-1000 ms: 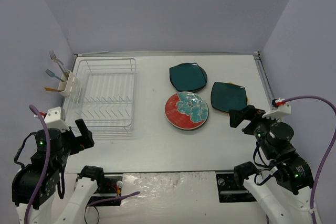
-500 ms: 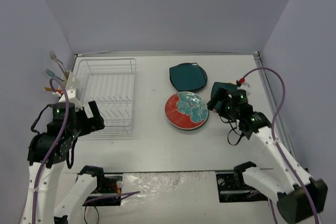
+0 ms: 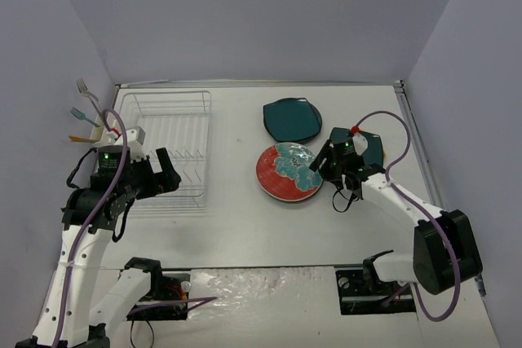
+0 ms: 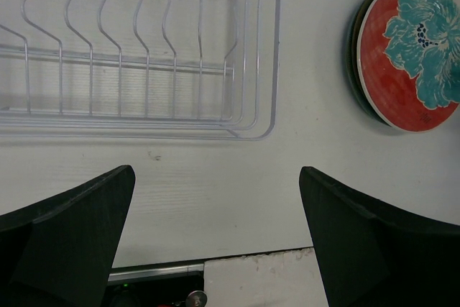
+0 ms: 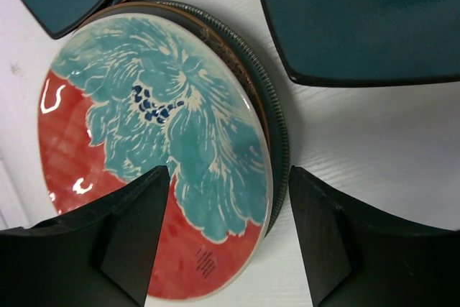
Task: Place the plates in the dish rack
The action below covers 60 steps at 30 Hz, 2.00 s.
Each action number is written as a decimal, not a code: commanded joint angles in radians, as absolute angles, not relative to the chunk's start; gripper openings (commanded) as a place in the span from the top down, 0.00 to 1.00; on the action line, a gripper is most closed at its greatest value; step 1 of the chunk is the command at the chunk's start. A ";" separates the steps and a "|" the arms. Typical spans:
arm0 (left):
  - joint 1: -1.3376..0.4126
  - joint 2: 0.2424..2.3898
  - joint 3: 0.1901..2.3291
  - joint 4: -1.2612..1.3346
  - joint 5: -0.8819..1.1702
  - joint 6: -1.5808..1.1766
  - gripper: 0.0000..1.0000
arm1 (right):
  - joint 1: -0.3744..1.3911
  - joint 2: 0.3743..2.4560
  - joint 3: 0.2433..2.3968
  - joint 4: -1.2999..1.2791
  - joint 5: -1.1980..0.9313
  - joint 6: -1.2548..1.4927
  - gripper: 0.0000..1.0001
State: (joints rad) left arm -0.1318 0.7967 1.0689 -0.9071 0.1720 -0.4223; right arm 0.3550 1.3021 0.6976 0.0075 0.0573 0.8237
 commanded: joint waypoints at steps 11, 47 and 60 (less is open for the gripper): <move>-0.137 0.791 1.050 -0.821 0.232 -0.413 0.03 | 0.360 1.397 0.668 0.129 0.122 0.803 0.63; -0.138 0.865 1.055 -0.787 0.299 -0.371 0.03 | 0.305 1.010 0.459 0.005 0.118 0.816 1.00; -0.138 0.861 1.040 -0.782 0.313 -0.374 0.03 | 0.287 0.953 0.439 0.005 0.091 0.833 0.79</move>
State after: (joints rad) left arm -0.1318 0.8631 1.0313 -0.8398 0.2924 -0.3809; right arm 0.2974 0.9707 0.4351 -0.0036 0.0769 0.8345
